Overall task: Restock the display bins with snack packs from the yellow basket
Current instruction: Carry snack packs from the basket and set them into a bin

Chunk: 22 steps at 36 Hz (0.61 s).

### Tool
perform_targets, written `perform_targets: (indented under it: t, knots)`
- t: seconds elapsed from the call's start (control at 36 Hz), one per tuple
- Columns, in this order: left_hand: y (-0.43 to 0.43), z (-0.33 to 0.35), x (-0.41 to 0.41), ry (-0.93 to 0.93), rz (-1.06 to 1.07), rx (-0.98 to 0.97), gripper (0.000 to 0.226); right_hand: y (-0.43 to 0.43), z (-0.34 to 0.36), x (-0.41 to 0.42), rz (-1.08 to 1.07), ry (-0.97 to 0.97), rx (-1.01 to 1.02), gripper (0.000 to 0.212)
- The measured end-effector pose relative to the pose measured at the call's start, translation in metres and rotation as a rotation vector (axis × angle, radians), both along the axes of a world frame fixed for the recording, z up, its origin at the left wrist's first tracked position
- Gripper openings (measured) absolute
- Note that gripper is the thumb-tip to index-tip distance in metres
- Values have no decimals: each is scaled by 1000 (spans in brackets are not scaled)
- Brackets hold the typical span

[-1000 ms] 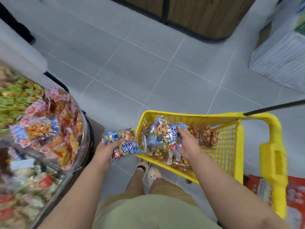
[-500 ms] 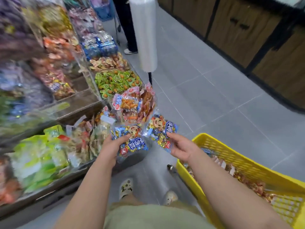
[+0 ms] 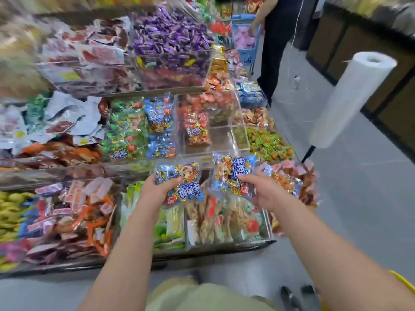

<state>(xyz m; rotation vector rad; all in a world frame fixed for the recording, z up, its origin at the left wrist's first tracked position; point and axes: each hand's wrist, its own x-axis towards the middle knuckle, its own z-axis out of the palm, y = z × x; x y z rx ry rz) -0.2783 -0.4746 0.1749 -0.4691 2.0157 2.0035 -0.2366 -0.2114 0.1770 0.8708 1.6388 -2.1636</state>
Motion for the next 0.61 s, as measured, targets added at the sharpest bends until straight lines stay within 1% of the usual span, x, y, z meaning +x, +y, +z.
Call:
perform_targets:
  t: [0.03,0.06,0.11,0.14,0.19,0.25,0.31,0.33,0.39,0.42,0.44,0.5,0.61]
  knots:
    - [-14,1,-11,20,10,-17,36,-10,4,-15,14,7,44,31]
    - [-26,4,-21,35,10,-43,48,-20,10,-29,37,18,87,45]
    - [-48,9,-40,44,-7,-87,85,-37,23,-56,101,63,197,62]
    - [-57,14,-49,54,-15,-100,93,-43,28,-69,124,84,262,71]
    - [-74,19,-65,82,-12,-129,95,-57,41,-93,166,108,396,81]
    - [-88,22,-80,65,4,-149,101,-71,55,-116,217,157,556,75]
    - [-102,24,-94,74,3,-148,89,-84,69,-141,277,225,653,64]
    - [-107,25,-101,74,-5,-160,91,-91,74,-155,319,253,693,60]
    - [-116,28,-114,59,-17,-173,118,-104,84,-182,410,281,813,57]
    - [-119,31,-119,59,-16,-170,127,-110,89,-196,457,289,872,57]
    - [-123,32,-124,66,-7,-165,130,-116,93,-209,504,296,922,58]
    - [-128,34,-134,77,24,-119,129,-127,99,-234,597,311,1037,59]
    - [-139,34,-152,78,173,-51,115,-153,102,-281,787,317,1270,47]
